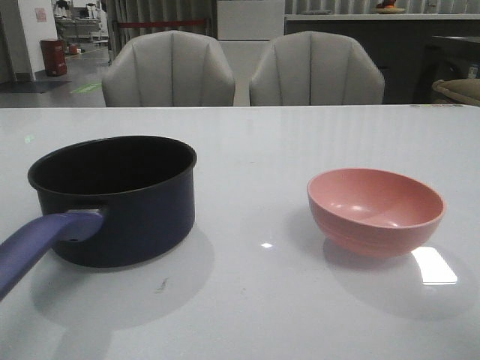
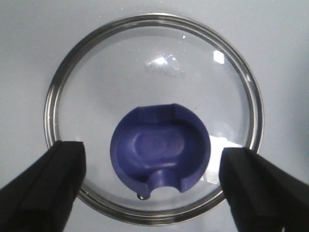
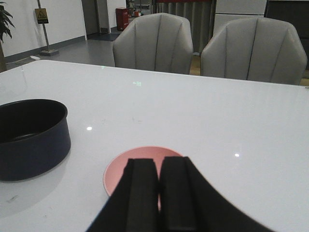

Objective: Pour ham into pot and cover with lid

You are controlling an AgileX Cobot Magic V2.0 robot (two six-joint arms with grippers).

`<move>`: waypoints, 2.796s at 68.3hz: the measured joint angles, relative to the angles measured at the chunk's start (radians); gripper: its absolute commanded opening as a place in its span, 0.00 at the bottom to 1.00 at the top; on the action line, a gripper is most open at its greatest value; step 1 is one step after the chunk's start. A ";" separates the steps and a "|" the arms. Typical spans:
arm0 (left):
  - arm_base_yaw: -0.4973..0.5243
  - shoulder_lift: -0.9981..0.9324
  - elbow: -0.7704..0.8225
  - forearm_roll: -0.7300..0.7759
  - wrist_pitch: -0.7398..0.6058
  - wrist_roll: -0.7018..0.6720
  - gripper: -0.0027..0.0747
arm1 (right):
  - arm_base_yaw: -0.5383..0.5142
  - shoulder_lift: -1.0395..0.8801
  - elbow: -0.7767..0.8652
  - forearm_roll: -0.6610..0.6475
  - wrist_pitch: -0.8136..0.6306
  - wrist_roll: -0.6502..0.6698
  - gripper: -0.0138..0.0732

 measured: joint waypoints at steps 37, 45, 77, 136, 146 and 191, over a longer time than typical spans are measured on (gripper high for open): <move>0.000 0.133 -0.022 -0.003 0.004 0.002 0.78 | 0.000 0.000 0.000 0.000 0.000 0.000 0.35; 0.000 0.138 -0.025 -0.003 0.000 0.002 0.62 | 0.000 0.000 0.000 0.000 0.000 0.000 0.35; 0.000 0.134 -0.029 -0.003 -0.002 0.008 0.35 | 0.000 0.000 0.000 0.000 0.000 0.000 0.35; -0.369 -0.034 -0.273 -0.109 0.115 0.154 0.35 | 0.000 0.000 0.000 0.000 0.000 0.000 0.35; -0.459 0.007 -0.277 -0.111 0.136 0.154 0.35 | 0.000 0.000 0.000 0.000 0.000 0.000 0.35; -0.525 0.069 -0.348 -0.111 0.166 0.154 0.36 | 0.000 0.000 0.000 0.000 0.000 0.000 0.35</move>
